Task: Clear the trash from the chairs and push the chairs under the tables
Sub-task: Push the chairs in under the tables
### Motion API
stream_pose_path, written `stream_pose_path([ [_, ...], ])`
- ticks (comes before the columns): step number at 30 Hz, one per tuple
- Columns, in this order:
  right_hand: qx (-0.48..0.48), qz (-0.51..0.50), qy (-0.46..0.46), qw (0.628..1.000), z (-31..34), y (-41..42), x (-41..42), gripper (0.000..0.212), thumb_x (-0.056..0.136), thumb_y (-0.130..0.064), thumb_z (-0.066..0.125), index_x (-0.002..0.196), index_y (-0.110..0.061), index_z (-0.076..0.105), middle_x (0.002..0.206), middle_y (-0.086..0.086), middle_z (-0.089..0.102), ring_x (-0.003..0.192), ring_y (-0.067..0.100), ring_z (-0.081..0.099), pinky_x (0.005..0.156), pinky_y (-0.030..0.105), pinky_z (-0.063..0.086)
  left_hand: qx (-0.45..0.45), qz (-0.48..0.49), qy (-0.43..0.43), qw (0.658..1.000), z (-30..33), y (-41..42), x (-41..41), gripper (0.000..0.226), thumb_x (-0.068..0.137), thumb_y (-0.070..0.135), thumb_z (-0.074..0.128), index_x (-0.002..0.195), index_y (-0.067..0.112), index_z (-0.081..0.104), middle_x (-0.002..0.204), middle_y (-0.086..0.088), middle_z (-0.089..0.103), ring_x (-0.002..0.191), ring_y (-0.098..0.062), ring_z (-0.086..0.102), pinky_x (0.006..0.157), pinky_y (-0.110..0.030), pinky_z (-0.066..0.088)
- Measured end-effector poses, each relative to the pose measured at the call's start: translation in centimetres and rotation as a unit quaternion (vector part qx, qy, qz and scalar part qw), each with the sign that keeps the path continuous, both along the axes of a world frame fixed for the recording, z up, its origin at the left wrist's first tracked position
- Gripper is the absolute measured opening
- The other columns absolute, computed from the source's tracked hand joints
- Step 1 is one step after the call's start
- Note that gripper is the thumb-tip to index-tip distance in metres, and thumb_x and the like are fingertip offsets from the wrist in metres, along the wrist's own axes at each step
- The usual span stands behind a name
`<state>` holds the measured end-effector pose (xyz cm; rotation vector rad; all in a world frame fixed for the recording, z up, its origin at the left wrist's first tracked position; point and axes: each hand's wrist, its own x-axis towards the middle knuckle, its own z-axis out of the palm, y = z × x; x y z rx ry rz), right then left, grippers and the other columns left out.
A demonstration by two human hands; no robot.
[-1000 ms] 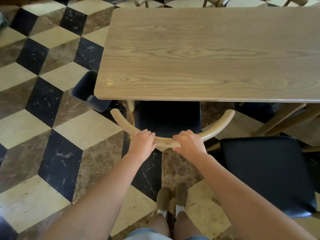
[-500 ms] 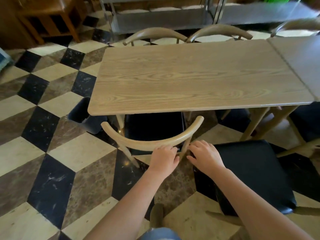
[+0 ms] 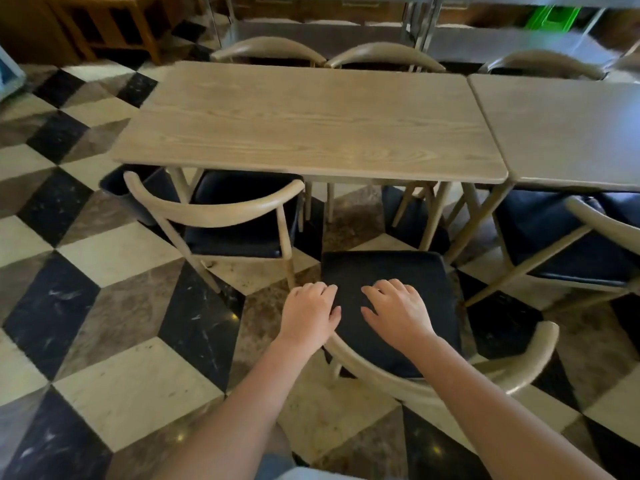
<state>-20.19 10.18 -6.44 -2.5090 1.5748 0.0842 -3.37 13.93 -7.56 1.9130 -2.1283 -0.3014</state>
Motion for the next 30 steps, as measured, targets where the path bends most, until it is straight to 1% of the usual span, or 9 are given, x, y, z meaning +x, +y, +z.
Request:
stream_pose_path([
  [4, 0.005, -0.014, 0.0, 1.0, -0.9, 4.2, -5.9, 0.043, 0.091, -0.042, 0.049, 0.13, -0.024, 0.048, 0.125, 0.0, 0.058, 0.115, 0.021, 0.051, 0.096, 0.038, 0.042, 0.028, -0.015, -0.004, 0.999, -0.8, 4.3, -5.7, 0.044, 0.092, 0.035, 0.049, 0.133, 0.018, 0.045, 0.126, -0.002, 0.059, 0.114, -0.016, 0.054, 0.097, -0.032, 0.045],
  [8, 0.033, -0.051, 0.009, 0.998, -2.3, 7.8, -11.3, 0.043, 0.091, -0.048, 0.048, 0.128, -0.027, 0.049, 0.123, -0.003, 0.058, 0.113, 0.018, 0.052, 0.095, 0.035, 0.043, 0.054, -0.065, -0.01, 0.996, -2.1, 7.7, -10.8, 0.046, 0.091, 0.035, 0.051, 0.133, 0.017, 0.044, 0.128, -0.002, 0.057, 0.117, -0.017, 0.052, 0.102, -0.035, 0.042],
  [11, 0.059, -0.067, 0.015, 0.996, -3.1, 10.0, -14.6, 0.046, 0.09, -0.053, 0.044, 0.128, -0.028, 0.048, 0.125, -0.004, 0.056, 0.115, 0.017, 0.05, 0.096, 0.035, 0.041, 0.078, -0.088, -0.02, 0.993, -3.4, 9.3, -13.4, 0.048, 0.089, 0.036, 0.055, 0.132, 0.018, 0.044, 0.129, -0.002, 0.055, 0.12, -0.018, 0.05, 0.107, -0.038, 0.038],
  [14, 0.076, -0.059, 0.019, 0.995, -3.6, 11.2, -16.4, 0.048, 0.087, -0.055, 0.047, 0.128, -0.028, 0.048, 0.124, -0.005, 0.056, 0.114, 0.017, 0.049, 0.098, 0.034, 0.04, 0.095, -0.105, -0.033, 0.989, -4.3, 9.9, -14.7, 0.048, 0.089, 0.037, 0.055, 0.131, 0.018, 0.045, 0.129, -0.002, 0.055, 0.12, -0.019, 0.049, 0.109, -0.039, 0.035],
  [16, 0.087, -0.046, 0.02, 0.995, -3.8, 11.7, -17.3, 0.047, 0.087, -0.054, 0.05, 0.127, -0.029, 0.049, 0.123, -0.006, 0.056, 0.114, 0.016, 0.049, 0.1, 0.033, 0.039, 0.103, -0.105, -0.029, 0.989, -4.9, 10.3, -15.2, 0.047, 0.089, 0.036, 0.056, 0.131, 0.018, 0.045, 0.131, -0.003, 0.054, 0.123, -0.02, 0.048, 0.109, -0.038, 0.035],
  [19, 0.088, -0.03, 0.024, 0.995, -4.0, 12.4, -18.1, 0.049, 0.087, -0.048, 0.056, 0.131, -0.029, 0.045, 0.13, -0.006, 0.052, 0.121, 0.016, 0.044, 0.105, 0.034, 0.036, 0.105, -0.101, -0.019, 0.989, -5.3, 10.7, -15.2, 0.048, 0.09, 0.032, 0.057, 0.134, 0.018, 0.043, 0.136, -0.004, 0.05, 0.127, -0.021, 0.045, 0.109, -0.037, 0.035],
  [22, 0.086, -0.021, 0.034, 0.996, -4.1, 12.5, -18.2, 0.05, 0.088, -0.041, 0.059, 0.133, -0.028, 0.043, 0.133, -0.005, 0.049, 0.124, 0.016, 0.042, 0.105, 0.033, 0.036, 0.095, -0.116, -0.028, 0.988, -5.5, 10.7, -14.9, 0.047, 0.09, 0.029, 0.057, 0.133, 0.016, 0.044, 0.135, -0.006, 0.051, 0.126, -0.021, 0.046, 0.11, -0.037, 0.034],
  [25, 0.082, -0.014, 0.044, 0.996, -4.3, 12.0, -18.2, 0.044, 0.09, -0.036, 0.057, 0.131, -0.027, 0.046, 0.13, -0.004, 0.05, 0.119, 0.016, 0.043, 0.099, 0.03, 0.042, 0.081, -0.119, -0.022, 0.989, -5.6, 10.1, -15.1, 0.041, 0.089, 0.029, 0.058, 0.127, 0.014, 0.05, 0.125, -0.007, 0.055, 0.117, -0.021, 0.05, 0.104, -0.034, 0.04],
  [30, 0.069, -0.004, 0.074, 0.995, -4.6, 11.1, -17.7, 0.027, 0.092, -0.028, 0.056, 0.118, -0.023, 0.053, 0.115, -0.004, 0.055, 0.103, 0.015, 0.046, 0.082, 0.027, 0.05, 0.075, -0.112, -0.035, 0.99, -5.7, 9.0, -15.2, 0.031, 0.09, 0.031, 0.056, 0.117, 0.016, 0.056, 0.114, -0.004, 0.058, 0.104, -0.018, 0.052, 0.09, -0.03, 0.048],
])
